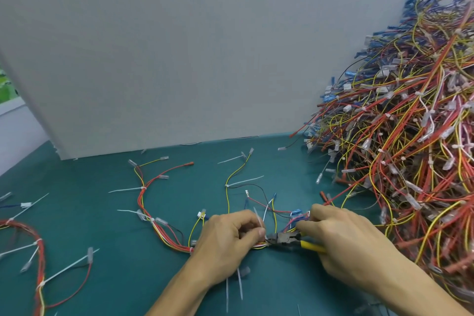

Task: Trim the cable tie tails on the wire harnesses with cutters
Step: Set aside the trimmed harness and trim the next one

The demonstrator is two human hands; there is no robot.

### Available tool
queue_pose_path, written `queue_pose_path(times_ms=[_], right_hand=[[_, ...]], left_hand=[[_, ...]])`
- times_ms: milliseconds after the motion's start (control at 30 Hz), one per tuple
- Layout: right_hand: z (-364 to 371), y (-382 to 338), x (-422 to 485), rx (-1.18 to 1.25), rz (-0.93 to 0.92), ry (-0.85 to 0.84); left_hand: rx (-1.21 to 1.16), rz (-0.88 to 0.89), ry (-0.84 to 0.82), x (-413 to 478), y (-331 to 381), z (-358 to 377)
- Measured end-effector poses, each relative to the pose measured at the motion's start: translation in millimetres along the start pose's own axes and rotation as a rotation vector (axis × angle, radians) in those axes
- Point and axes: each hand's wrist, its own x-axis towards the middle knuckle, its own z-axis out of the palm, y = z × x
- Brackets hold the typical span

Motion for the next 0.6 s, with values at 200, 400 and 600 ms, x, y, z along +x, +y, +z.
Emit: queue_pose_path(times_ms=[200,400,600], right_hand=[[0.7,1.2,0.0,-0.005,-0.022,-0.011],[0.5,-0.7,0.0,-0.043,-0.023,-0.057],[0.3,-4.5,1.5,-0.068,-0.018,-0.1]], left_hand=[[0.008,0.009,0.014,-0.6,0.0,0.6],[0.028,-0.004,0.024,-1.7,0.7,0.9],[-0.251,-0.147,0.074,-0.7,3.7,-4.6]])
